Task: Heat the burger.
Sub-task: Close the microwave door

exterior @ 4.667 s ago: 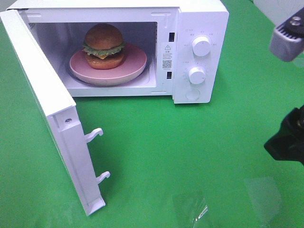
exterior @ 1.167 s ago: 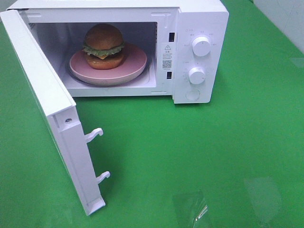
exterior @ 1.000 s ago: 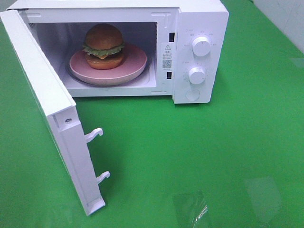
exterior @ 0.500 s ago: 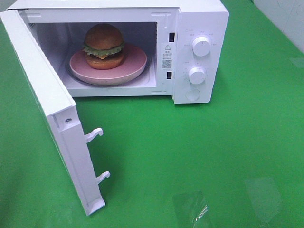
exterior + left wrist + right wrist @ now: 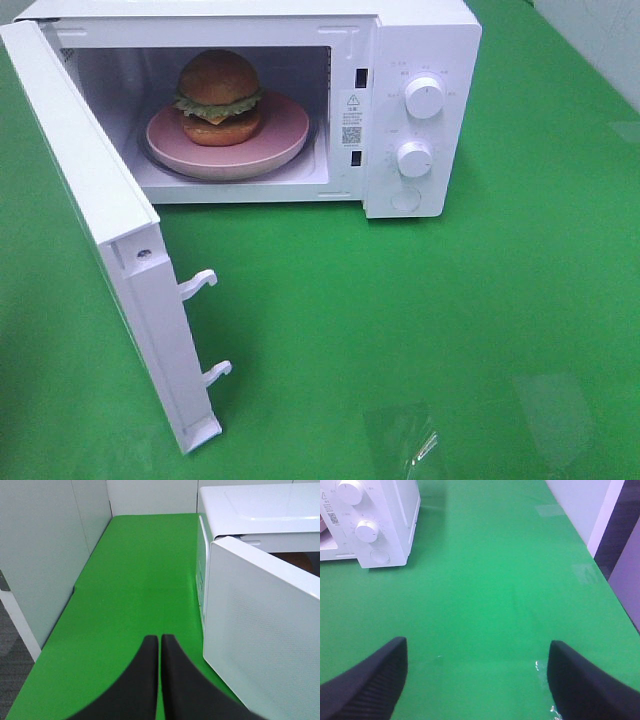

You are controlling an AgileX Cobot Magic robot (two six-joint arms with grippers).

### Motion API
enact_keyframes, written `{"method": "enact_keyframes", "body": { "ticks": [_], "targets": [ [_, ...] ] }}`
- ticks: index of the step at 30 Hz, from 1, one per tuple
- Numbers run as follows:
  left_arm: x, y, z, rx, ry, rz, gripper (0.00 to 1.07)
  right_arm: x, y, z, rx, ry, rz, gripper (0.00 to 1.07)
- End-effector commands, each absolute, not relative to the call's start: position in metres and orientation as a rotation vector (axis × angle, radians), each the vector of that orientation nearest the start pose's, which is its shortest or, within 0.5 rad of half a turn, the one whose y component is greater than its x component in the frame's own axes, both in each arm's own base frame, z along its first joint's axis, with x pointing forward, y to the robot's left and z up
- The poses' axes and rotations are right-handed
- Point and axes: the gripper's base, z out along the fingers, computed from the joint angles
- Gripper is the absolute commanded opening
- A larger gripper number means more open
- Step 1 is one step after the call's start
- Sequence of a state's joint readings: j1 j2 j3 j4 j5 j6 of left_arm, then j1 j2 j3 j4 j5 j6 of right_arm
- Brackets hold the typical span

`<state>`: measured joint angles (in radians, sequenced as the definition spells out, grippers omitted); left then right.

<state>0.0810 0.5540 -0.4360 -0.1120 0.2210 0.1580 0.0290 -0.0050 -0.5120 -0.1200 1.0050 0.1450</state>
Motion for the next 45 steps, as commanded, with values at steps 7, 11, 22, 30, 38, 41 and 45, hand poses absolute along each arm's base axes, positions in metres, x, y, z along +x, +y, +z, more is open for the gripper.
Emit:
{"method": "enact_keyframes", "body": {
  "ticks": [7, 11, 22, 30, 38, 41, 45],
  "targets": [
    [0.138, 0.013, 0.261, -0.022, 1.674, 0.14, 0.0, -0.009, -0.009, 0.285, 0.116, 1.942, -0.032, 0.76],
    [0.142, 0.015, 0.249, -0.027, 1.666, 0.152, 0.0, -0.009, -0.009, 0.285, 0.116, 1.942, -0.032, 0.76],
    [0.173, 0.016, 0.218, -0.017, 1.715, 0.133, 0.0, -0.009, -0.009, 0.285, 0.116, 1.942, -0.032, 0.76],
    [0.193, 0.007, 0.196, 0.127, 1.775, 0.081, 0.0, -0.009, -0.009, 0.285, 0.116, 1.942, -0.032, 0.76],
    [0.226, -0.012, 0.189, 0.368, 1.758, -0.083, 0.0, -0.009, -0.009, 0.285, 0.116, 1.942, -0.032, 0.76],
    [0.233, -0.014, 0.187, 0.383, 1.752, -0.12, 0.0, -0.009, -0.009, 0.285, 0.116, 1.942, -0.032, 0.76],
    [0.241, -0.019, 0.184, 0.425, 1.754, -0.178, 0.0, -0.009, -0.009, 0.285, 0.116, 1.942, -0.032, 0.76]
  ]
}}
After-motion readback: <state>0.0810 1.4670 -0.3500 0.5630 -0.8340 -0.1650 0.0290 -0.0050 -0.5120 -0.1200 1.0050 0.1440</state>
